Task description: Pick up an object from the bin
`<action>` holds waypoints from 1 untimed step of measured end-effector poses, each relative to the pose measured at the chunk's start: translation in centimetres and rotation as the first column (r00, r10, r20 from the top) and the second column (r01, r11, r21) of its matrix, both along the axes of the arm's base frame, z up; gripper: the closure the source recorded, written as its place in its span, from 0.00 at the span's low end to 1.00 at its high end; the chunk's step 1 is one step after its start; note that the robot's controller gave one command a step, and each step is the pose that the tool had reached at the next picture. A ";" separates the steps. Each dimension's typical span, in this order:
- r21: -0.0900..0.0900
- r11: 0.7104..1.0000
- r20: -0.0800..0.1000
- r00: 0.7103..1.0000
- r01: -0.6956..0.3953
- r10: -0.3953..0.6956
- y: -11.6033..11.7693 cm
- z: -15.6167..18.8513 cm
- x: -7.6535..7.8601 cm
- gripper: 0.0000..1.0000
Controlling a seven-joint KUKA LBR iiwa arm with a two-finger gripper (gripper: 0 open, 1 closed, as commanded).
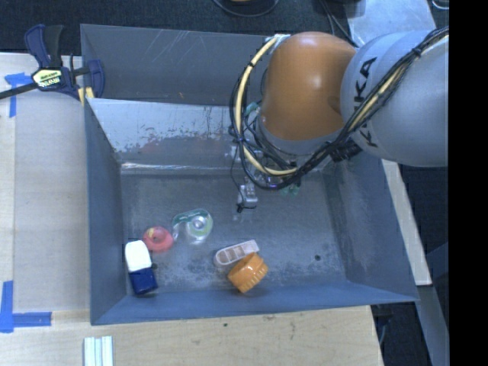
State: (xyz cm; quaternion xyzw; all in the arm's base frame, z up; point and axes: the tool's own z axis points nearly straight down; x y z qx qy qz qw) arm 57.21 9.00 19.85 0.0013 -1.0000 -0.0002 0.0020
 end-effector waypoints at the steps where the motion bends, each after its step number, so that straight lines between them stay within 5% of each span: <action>1: 0.000 1.000 0.008 1.000 0.003 -0.003 -0.1 0.5 0.1 0.00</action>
Offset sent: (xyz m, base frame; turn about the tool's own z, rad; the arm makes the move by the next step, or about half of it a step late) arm -0.0293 -0.0209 -0.1285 0.0862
